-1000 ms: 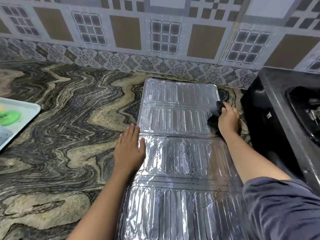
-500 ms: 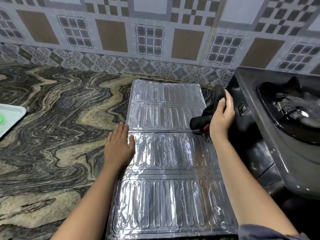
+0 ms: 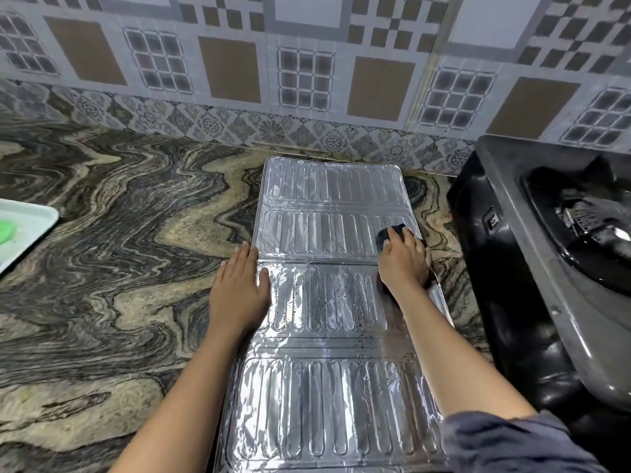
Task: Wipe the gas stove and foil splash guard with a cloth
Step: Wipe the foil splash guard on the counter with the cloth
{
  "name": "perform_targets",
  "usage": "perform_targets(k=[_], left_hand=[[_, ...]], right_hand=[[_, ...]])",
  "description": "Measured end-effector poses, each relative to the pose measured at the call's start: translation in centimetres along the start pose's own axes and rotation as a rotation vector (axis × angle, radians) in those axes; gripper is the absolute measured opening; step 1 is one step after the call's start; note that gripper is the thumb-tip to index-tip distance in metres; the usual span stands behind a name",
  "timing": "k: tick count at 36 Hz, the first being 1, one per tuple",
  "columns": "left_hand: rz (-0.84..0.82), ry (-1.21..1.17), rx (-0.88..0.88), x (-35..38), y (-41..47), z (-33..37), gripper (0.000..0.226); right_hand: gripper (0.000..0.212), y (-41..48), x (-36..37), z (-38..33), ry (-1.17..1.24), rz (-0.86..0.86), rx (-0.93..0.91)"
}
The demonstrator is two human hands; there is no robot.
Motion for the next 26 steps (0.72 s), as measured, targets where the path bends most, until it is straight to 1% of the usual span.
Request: perform_targets(k=[9,18,23,26], left_hand=[[-0.001,-0.001,0.005,0.1,0.2,0.0,0.055],[-0.018,0.013,0.011,0.2,0.1,0.0,0.055],[-0.013,0.01,0.009,0.1,0.1,0.1,0.054],[-0.011,0.015,0.004,0.1,0.1,0.1,0.055]], right_hand=[[0.042,0.3,2.4,-4.5,-0.076,-0.094,-0.221],[0.043,-1.3,5.7,-11.6,-0.029,-0.262,-0.47],[0.046,-2.0,7.6,-15.0,-0.057,-0.37,-0.622],[0.044,-2.4,8.1,-16.3,-0.07,-0.397,-0.698]])
Point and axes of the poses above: each hand's wrist, its own y-axis towards the middle knuckle, its own x-axis out of the palm, z = x × y, the point moved 9 cm from there along y, towards the middle knuckle, and after that the axes turned 4 degrees about z, right-handed, at the moved point
